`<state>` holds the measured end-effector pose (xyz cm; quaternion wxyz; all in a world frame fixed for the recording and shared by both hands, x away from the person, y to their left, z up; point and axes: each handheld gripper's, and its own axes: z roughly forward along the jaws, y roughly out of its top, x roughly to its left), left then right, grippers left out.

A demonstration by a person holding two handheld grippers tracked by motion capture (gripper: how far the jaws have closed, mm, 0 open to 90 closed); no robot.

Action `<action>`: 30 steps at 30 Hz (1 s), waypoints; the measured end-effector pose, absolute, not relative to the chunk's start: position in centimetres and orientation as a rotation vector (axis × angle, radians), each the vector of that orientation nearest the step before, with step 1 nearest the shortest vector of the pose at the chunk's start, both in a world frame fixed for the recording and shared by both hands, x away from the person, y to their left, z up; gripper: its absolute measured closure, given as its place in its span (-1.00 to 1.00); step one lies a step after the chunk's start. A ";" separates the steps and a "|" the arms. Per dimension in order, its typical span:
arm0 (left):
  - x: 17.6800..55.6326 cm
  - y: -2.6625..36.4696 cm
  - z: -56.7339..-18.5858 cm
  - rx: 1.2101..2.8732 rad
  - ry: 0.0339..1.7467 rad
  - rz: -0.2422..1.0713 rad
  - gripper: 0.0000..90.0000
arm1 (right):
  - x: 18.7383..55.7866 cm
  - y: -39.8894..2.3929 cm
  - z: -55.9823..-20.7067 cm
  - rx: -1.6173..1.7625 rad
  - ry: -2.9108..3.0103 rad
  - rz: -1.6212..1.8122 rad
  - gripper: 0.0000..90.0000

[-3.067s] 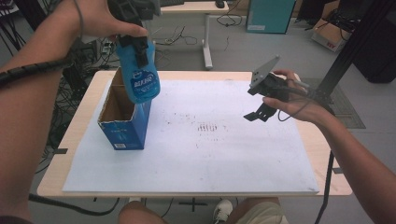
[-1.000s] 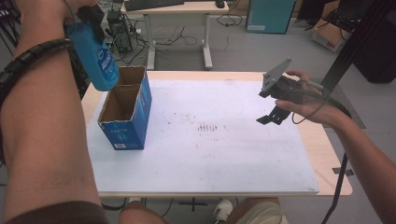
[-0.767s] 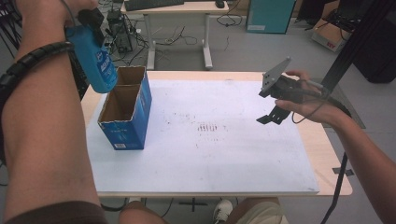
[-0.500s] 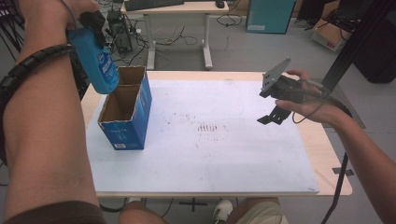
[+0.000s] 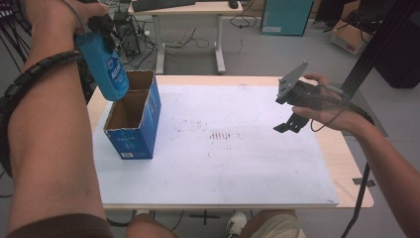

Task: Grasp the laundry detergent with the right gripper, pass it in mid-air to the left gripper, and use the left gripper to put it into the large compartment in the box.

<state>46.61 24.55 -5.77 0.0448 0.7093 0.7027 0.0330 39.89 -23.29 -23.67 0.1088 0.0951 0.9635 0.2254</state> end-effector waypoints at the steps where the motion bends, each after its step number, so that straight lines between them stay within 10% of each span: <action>1: 46.7 24.6 -5.8 2.179 2.140 0.098 -0.17 | 39.9 -23.3 -23.7 0.279 2.831 0.664 -0.85; 30: 47.5 24.3 -13.0 2.199 2.131 0.032 -0.17 | 39.8 -23.4 -24.2 0.285 2.841 0.671 -0.85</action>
